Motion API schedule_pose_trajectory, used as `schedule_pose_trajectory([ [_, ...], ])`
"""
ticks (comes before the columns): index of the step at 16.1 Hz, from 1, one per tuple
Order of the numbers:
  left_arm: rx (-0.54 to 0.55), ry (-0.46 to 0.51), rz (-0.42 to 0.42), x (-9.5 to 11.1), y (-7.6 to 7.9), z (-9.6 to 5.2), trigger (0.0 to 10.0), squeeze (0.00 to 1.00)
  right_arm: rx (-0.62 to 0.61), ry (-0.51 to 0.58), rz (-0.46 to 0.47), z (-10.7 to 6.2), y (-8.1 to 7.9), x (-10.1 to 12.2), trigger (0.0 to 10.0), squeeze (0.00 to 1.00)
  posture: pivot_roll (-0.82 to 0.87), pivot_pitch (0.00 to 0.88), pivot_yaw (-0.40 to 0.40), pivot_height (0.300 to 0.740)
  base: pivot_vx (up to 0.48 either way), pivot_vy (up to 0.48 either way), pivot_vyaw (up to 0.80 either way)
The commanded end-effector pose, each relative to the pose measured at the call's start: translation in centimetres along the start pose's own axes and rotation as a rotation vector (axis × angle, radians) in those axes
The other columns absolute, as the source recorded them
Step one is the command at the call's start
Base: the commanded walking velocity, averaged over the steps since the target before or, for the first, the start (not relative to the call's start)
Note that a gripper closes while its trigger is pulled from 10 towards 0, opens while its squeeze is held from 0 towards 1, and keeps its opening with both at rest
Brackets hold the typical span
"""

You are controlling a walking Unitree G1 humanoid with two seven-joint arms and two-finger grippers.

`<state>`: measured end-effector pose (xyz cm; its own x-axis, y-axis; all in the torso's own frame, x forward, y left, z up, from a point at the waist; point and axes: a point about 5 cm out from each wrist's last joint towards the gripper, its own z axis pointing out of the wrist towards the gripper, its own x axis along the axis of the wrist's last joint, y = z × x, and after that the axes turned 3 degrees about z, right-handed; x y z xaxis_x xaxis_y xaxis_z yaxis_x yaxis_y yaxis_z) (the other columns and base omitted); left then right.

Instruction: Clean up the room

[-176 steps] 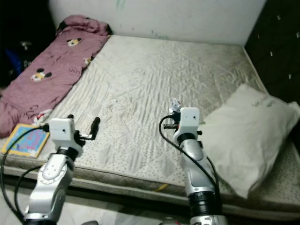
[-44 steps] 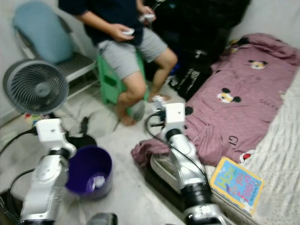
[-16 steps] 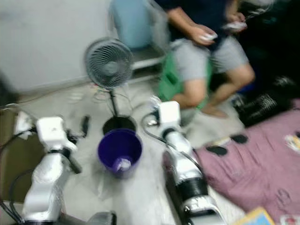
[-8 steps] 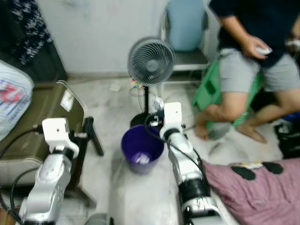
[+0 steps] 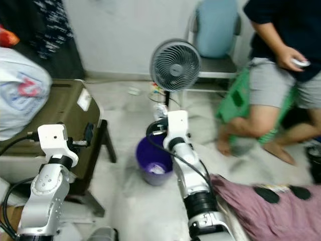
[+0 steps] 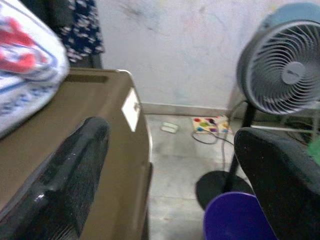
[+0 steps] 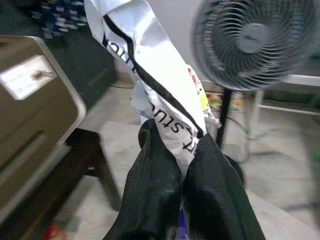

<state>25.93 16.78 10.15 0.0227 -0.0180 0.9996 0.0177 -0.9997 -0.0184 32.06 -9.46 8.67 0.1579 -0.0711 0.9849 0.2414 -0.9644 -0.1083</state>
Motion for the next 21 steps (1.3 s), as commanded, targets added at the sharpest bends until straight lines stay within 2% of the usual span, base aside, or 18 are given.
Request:
schedule_pose_trajectory([
  [1,-0.01,-0.002,0.01,0.03,0.05,-0.03,10.0,0.0,-0.018,0.011,-0.003,0.07,0.46,0.36,10.0,0.0,0.0,0.0,-0.046,0.74,0.0,0.0,0.8],
  [3,-0.008,-0.002,0.009,0.05,0.04,-0.01,10.0,0.0,-0.023,0.012,-0.001,0.08,0.51,0.4,10.0,0.0,0.0,0.0,-0.045,0.74,0.0,0.0,0.58],
  [13,-0.024,0.007,0.007,0.17,0.14,0.06,10.0,0.0,-0.043,0.016,0.024,0.1,0.69,0.46,10.0,0.0,0.0,0.0,-0.04,0.74,0.0,0.0,0.0],
  [17,-0.027,0.007,0.005,0.16,0.2,0.04,10.0,0.0,-0.051,0.007,0.038,0.1,0.83,0.34,10.0,0.0,0.0,0.0,-0.041,0.74,0.0,0.0,-0.8],
  [21,-0.036,0.012,0.002,0.24,0.33,0.05,10.0,0.0,-0.047,0.013,0.036,0.08,0.8,0.39,10.0,0.0,0.0,0.0,-0.042,0.74,0.0,0.0,0.0],
])
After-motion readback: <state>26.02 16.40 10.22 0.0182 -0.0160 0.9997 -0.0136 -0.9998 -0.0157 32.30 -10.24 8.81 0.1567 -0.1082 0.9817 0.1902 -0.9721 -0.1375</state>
